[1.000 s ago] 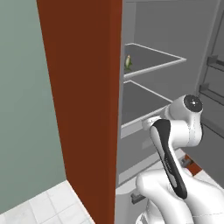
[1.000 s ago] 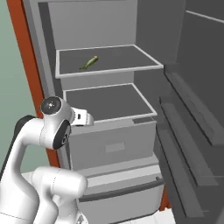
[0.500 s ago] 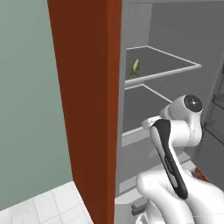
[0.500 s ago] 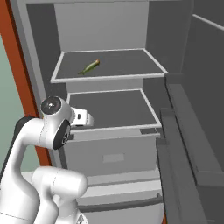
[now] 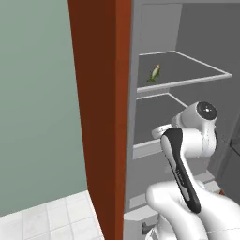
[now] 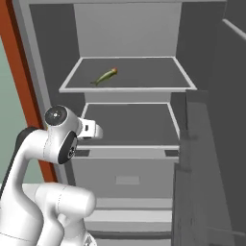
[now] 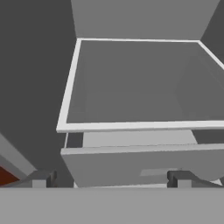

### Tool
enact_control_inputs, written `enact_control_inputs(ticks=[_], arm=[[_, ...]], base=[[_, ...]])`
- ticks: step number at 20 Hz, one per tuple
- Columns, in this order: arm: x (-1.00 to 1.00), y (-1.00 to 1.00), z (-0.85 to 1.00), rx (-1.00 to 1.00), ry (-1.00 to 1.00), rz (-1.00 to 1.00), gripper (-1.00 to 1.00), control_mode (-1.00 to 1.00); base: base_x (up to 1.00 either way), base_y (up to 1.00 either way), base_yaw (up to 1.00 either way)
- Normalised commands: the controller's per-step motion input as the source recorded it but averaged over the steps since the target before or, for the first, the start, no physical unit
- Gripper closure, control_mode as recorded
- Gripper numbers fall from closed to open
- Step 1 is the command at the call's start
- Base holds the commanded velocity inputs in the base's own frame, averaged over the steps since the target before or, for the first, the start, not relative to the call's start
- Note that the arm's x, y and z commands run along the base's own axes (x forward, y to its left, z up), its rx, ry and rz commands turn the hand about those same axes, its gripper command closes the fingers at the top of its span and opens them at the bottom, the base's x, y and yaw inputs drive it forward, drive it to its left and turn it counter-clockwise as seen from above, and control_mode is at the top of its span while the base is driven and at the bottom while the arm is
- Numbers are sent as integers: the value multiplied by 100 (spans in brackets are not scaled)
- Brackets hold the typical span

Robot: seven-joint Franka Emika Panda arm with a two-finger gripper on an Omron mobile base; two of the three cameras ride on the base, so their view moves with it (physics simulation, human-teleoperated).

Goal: Gather the lemon and corn from the fridge and place them on a tray on the dining counter. Then gather the chicken drumstick and fish from the fridge and place them on the other tray.

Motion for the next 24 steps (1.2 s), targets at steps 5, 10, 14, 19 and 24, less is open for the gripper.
enact_control_inputs(ticks=[5, 10, 14, 19, 24], arm=[[0, 0, 0, 0, 0, 0, -100, 100], [0, 0, 0, 0, 0, 0, -100, 100], [0, -28, 4, 2, -1, 9, -100, -100], [0, -11, 59, 1, -6, 12, -100, -100], [3, 3, 100, 0, -2, 3, -100, -100]], base=[[40, -28, 23], [15, -49, 22], [0, -29, 10], [0, 0, 0], [0, 0, 0]])
